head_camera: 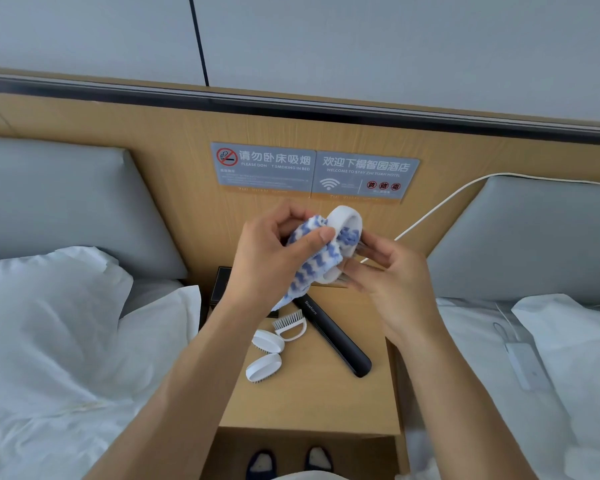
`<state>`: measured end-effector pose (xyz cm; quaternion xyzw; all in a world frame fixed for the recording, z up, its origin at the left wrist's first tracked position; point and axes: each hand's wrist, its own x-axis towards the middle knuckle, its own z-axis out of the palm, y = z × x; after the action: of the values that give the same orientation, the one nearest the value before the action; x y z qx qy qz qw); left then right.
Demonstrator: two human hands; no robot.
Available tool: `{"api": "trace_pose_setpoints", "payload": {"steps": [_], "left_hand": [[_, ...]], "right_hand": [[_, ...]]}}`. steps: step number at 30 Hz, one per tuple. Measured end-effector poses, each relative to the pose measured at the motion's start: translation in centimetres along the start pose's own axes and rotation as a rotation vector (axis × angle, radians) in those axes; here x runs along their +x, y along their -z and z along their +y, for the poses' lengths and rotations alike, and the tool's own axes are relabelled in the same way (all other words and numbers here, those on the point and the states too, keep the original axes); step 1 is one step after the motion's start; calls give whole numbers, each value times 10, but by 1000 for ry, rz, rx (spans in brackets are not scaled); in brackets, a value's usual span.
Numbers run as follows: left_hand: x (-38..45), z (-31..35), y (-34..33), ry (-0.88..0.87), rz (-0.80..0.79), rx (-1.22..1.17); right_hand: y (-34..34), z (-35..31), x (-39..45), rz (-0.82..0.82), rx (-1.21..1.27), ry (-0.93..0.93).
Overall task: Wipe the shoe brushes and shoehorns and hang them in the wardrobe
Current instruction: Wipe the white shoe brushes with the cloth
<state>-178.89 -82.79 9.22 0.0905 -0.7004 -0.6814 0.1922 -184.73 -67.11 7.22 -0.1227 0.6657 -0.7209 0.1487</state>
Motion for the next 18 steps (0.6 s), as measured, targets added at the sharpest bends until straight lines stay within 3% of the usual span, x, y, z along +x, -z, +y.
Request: {"api": "trace_pose_setpoints", "payload": {"steps": [11,18], "left_hand": [[-16,-25,20,-150,-99,42],[-23,-45,41,-81,-92,48]], "right_hand": [[4,7,8,-154,307,-265],[-1,28,13,-195,306,-435]]}}
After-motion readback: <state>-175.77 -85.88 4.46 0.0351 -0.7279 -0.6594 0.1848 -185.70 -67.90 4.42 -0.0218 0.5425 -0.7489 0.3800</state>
